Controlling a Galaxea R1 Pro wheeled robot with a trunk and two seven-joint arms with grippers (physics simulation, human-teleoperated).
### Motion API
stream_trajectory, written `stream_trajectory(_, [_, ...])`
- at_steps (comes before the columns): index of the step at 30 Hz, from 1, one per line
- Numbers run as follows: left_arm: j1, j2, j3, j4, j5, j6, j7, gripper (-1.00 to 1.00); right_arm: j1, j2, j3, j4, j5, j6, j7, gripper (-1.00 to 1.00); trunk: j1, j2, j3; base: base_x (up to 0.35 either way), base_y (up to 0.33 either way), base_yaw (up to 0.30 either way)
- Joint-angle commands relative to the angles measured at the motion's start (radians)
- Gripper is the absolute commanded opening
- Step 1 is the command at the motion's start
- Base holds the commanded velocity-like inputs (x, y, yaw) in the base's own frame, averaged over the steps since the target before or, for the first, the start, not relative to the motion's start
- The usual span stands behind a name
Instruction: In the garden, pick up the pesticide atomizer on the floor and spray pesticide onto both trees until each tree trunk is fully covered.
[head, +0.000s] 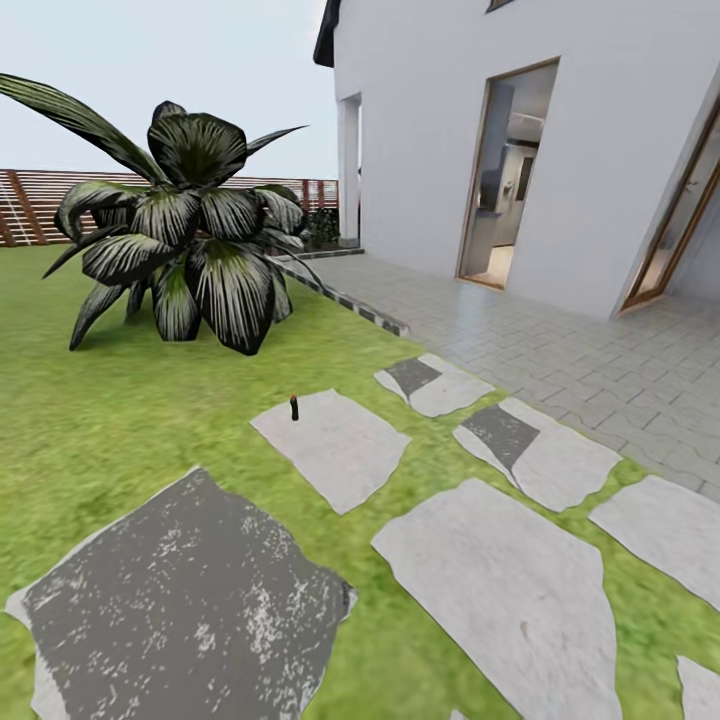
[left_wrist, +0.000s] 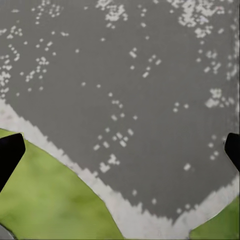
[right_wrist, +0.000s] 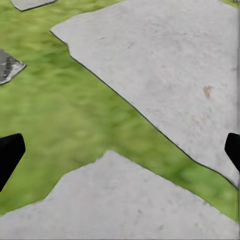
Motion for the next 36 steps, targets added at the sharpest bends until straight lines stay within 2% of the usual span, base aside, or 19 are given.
stream_trajectory(1, [0.0,0.0,0.0,0.0,0.0,0.0,0.0,1.0,0.0,0.0,0.0,0.0,0.0,0.0,0.0,1.0,0.0,0.0,0.0,0.292,-0.197,0.0])
stream_trajectory(36, [0.0,0.0,0.0,0.0,0.0,0.0,0.0,1.0,0.0,0.0,0.0,0.0,0.0,0.0,0.0,1.0,0.0,0.0,0.0,0.292,-0.197,0.0])
